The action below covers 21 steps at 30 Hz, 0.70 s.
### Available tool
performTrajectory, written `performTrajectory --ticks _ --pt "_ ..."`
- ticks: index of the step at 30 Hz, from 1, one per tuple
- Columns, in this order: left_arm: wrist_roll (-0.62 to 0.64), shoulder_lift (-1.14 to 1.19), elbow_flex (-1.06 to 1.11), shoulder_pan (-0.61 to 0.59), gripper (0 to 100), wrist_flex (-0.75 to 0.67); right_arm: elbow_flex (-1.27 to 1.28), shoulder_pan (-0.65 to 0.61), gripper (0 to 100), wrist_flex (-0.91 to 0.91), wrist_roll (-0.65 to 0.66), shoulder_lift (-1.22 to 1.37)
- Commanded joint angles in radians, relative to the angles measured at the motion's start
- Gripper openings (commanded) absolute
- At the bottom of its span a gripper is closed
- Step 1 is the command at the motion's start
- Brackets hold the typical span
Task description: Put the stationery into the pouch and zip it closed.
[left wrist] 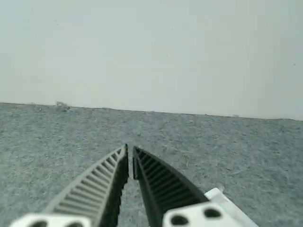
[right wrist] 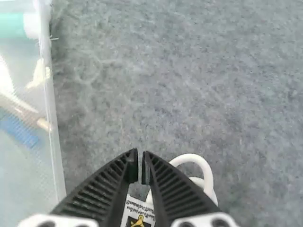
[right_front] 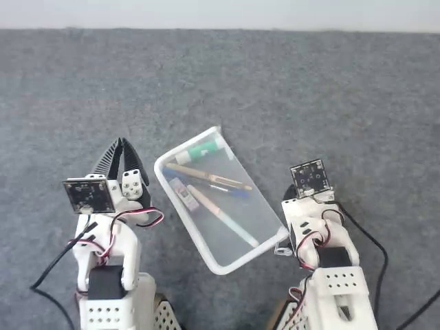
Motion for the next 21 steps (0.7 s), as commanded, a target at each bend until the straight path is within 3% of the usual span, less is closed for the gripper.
performTrajectory --ticks 1,5,11,21 --pt "0.003 -0.02 -0.012 0.0 1 -0.029 0.021 0.071 1.0 -0.021 -0.203 -0.016" --pt "0.003 -0.02 -0.012 0.002 1 -0.029 0.021 0.111 1.0 -0.012 -0.344 -0.008" --pt "0.003 -0.02 -0.012 0.002 1 -0.032 0.02 0.131 0.8 0.102 -0.348 -0.016" --pt "0.003 -0.02 -0.013 0.003 1 -0.034 0.018 0.131 0.7 0.11 -0.348 -0.016"
